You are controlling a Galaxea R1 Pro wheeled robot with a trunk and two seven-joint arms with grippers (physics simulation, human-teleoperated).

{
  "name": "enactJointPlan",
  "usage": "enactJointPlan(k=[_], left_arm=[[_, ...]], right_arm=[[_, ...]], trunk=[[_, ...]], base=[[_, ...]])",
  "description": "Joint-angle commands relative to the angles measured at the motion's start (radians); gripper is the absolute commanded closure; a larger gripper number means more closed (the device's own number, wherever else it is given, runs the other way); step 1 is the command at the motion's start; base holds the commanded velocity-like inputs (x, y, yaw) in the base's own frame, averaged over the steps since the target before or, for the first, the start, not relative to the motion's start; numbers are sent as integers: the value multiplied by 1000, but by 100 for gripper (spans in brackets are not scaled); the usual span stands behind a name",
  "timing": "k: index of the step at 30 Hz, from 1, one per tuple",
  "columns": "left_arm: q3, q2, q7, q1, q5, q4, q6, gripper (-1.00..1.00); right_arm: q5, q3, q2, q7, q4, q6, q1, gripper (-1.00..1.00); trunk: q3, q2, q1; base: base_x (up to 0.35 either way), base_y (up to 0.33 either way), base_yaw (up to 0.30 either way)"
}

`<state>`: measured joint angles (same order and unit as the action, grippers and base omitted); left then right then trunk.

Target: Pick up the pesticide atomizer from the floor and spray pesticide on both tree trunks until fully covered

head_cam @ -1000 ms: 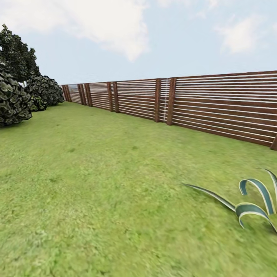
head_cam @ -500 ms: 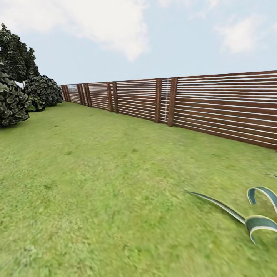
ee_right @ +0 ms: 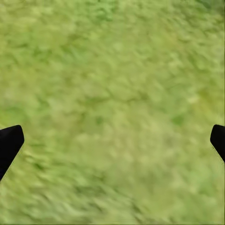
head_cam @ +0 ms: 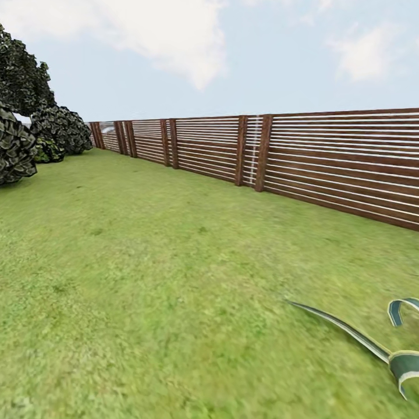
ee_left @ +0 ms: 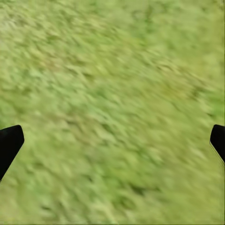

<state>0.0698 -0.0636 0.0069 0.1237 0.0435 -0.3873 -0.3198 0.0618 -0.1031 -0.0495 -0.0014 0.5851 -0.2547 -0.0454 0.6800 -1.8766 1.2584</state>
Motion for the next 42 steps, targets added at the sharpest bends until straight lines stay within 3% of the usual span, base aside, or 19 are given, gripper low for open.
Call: enactJointPlan(k=[1,33,42], left_arm=[[-1,0,1,1,5,1,-3,-100],[-1,-1,1,1,6,1,-3,-100],[-1,-1,1,1,6,1,-4,-100]], right_arm=[[6,-3,1,0,-1,-3,-1,-100],[6,-4,0,-3,-1,-4,-1,-100],[6,-4,1,-3,-1,-3,-1,-100]], trunk=[[1,0,0],[1,0,0],[1,0,0]], base=[[337,0,0],[337,106,-1],[337,139,-190]])
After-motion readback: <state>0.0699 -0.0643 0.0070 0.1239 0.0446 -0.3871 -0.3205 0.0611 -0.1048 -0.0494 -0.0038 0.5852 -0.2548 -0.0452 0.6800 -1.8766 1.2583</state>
